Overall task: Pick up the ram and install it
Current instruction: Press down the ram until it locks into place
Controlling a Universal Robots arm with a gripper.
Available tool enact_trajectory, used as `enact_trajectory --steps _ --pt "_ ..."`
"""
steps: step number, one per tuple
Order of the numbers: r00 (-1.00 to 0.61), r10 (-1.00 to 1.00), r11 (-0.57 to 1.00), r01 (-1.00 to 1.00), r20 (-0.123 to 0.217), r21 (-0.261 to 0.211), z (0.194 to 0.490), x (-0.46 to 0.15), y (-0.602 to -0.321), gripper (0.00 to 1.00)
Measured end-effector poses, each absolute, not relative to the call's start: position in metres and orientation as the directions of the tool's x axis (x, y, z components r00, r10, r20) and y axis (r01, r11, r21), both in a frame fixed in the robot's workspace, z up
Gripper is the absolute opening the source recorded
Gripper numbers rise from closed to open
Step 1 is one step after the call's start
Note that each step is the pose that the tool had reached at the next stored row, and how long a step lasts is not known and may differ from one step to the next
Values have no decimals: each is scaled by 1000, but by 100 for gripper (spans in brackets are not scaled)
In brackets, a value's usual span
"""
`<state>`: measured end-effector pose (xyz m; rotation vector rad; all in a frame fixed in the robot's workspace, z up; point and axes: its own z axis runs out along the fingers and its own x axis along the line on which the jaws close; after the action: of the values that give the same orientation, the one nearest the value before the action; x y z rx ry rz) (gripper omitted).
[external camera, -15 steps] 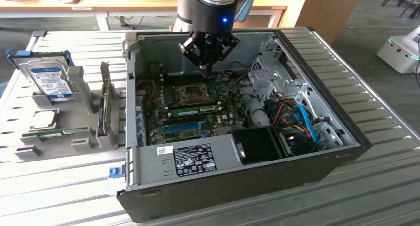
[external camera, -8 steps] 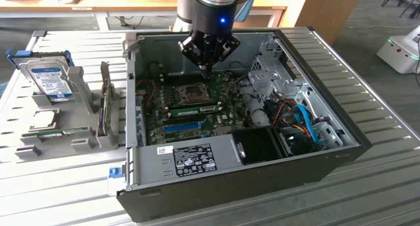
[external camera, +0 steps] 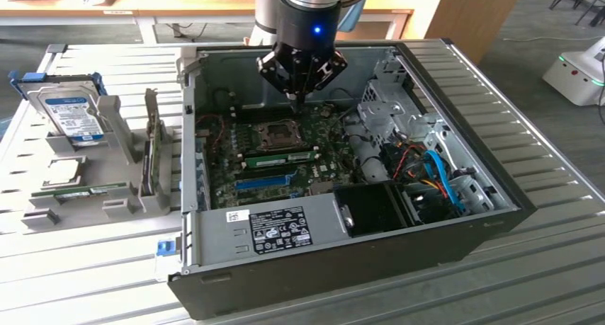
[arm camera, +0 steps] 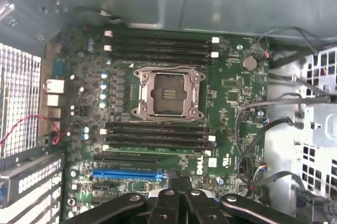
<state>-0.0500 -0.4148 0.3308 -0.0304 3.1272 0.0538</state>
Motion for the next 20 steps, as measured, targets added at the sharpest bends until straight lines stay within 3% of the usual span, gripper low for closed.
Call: enact_trajectory --steps 20 --pt "-999 31 999 30 -14 34 330 -55 -415 10"
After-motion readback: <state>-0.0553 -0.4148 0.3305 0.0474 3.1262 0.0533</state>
